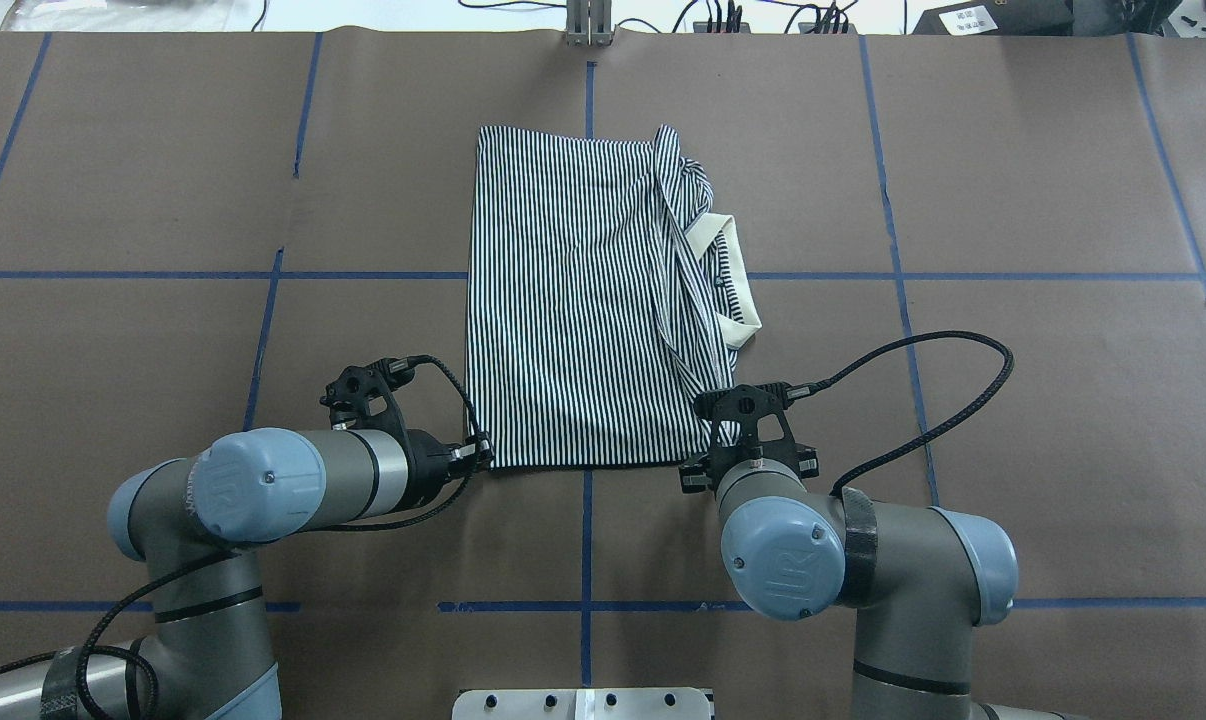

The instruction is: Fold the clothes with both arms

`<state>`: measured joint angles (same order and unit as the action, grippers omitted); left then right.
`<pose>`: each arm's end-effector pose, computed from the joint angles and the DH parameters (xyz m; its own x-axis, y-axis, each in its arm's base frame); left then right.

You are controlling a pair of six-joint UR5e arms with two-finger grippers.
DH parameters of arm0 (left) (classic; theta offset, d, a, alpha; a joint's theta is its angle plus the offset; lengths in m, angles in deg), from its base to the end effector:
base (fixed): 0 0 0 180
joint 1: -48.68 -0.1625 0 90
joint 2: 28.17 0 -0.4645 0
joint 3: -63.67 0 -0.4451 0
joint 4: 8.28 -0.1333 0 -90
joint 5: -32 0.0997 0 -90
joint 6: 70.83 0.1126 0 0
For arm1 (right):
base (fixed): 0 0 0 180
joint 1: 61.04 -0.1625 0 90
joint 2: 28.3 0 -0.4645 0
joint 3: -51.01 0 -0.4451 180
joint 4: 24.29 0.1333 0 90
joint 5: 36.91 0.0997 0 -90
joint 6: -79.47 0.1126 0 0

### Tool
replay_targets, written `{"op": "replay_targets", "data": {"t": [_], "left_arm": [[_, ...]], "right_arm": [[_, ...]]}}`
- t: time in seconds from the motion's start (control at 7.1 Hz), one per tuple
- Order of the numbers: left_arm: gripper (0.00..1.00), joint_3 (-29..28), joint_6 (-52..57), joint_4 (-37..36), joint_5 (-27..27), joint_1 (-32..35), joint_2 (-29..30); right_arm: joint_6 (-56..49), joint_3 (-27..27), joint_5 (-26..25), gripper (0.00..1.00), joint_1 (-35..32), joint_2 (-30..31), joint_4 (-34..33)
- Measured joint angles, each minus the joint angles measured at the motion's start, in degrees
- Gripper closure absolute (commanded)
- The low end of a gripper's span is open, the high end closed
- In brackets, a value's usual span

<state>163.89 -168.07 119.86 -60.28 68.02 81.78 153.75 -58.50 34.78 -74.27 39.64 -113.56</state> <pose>0.6034 -0.3483 0.3244 0.3086 -0.2418 -0.9199 0.3376 0.9320 -0.1317 -0.5972 -0.3137 0.3096 0.8077 -0.0743 0.5849 -0.2122 0.8889 0.4060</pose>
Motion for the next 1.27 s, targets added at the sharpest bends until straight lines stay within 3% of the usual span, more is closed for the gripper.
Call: {"op": "replay_targets", "data": {"t": [0.42,0.7,1.27], "left_arm": [[1.0,0.0,0.0,0.0,0.0,-0.1,0.0],[1.0,0.0,0.0,0.0,0.0,-0.2,0.0],[1.0,0.1,-0.1,0.0,0.1,-0.3,0.0]], "right_arm": [[10.9,-0.8,6.7,0.08,-4.6,-4.0,0.3],[18.1,2.8,9.3,0.19,-6.5,-7.3,0.3],[26.7,8.1,11.3,0.21,-6.9,-8.5,-0.3]]}}
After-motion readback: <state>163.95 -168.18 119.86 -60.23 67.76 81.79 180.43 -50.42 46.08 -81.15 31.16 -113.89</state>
